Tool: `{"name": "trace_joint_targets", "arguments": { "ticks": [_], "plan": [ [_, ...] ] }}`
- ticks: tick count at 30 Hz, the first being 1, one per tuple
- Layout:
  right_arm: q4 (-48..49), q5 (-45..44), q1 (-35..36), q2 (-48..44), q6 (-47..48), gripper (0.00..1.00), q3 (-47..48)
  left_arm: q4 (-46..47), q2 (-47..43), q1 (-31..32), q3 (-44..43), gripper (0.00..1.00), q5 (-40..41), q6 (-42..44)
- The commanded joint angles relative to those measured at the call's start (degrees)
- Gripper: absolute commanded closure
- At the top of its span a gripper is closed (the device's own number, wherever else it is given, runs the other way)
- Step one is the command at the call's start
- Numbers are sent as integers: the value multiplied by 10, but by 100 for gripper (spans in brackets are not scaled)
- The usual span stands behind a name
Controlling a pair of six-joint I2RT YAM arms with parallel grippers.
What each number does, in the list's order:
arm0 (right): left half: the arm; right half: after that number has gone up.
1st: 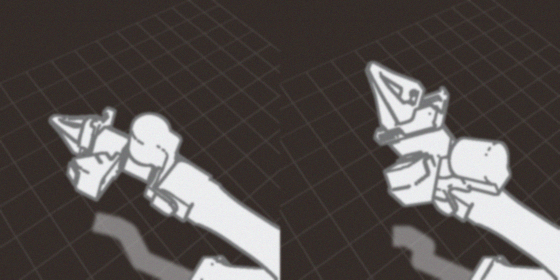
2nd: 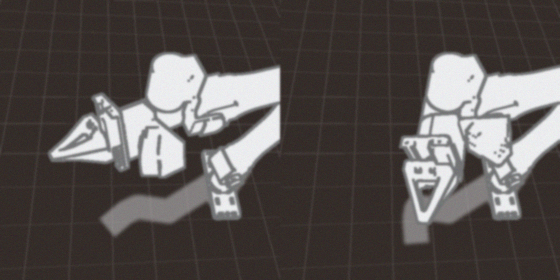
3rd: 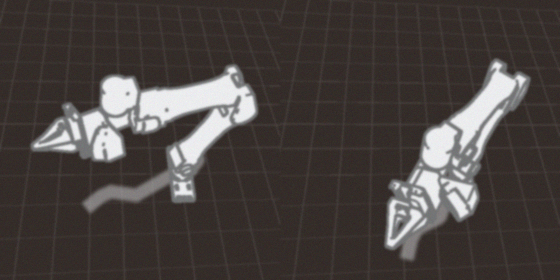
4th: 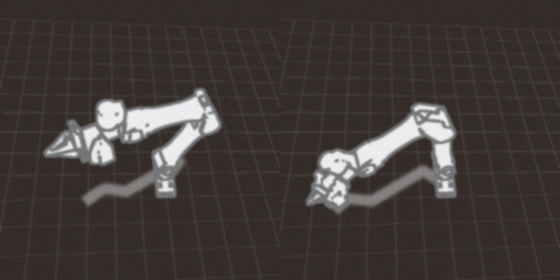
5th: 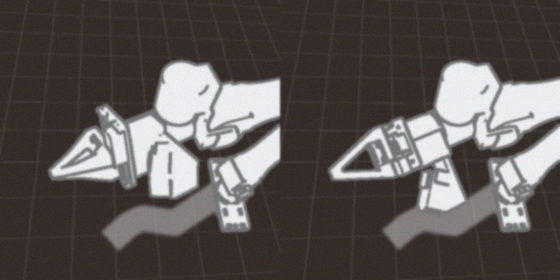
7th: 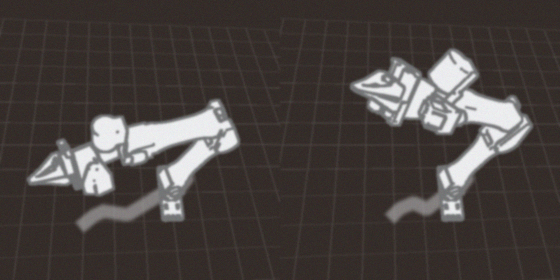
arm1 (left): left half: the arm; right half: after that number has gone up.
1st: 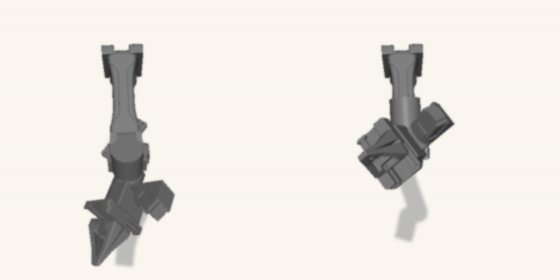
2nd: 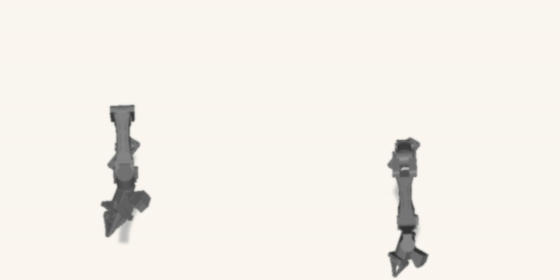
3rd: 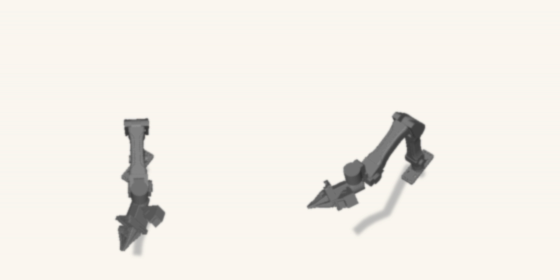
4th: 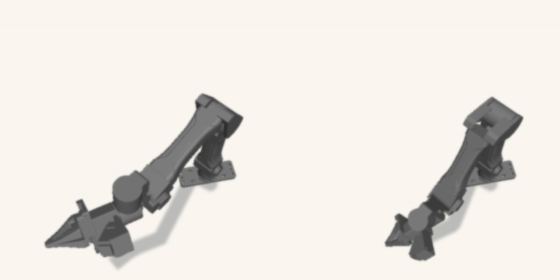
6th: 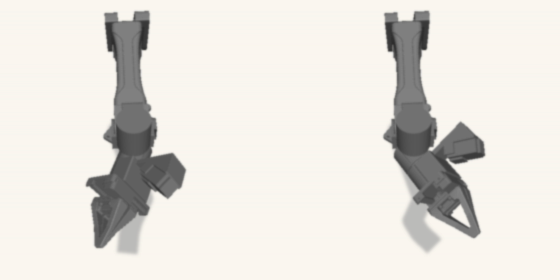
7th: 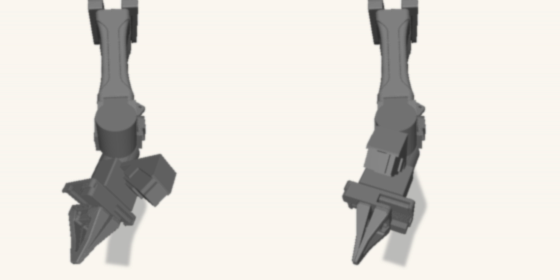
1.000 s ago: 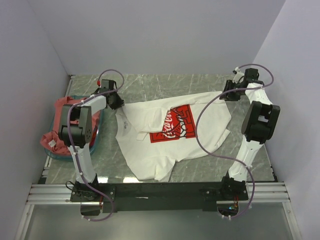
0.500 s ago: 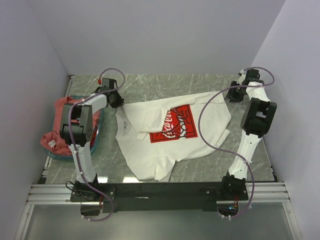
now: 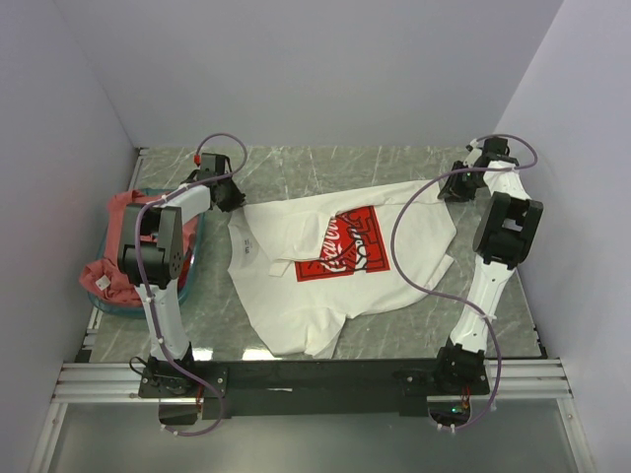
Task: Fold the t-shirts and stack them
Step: Fold the tshirt
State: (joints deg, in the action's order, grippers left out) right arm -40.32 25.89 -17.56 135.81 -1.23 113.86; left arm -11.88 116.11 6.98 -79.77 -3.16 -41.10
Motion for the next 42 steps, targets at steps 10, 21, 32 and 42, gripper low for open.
{"name": "trace_joint_targets", "arguments": {
  "ticks": [10,21,32,42],
  "plan": [
    [-41,14,-2,34,-5,65,60,-2,12,1,-40,80,-7,16],
    [-53,24,-3,38,-3,81,65,-6,17,0,-46,80,-5,18],
    [-31,7,-19,10,-1,99,62,-31,45,-13,-93,80,3,27],
    [-21,-12,-24,4,5,100,62,-48,70,-20,-133,81,7,28]
  ]
}}
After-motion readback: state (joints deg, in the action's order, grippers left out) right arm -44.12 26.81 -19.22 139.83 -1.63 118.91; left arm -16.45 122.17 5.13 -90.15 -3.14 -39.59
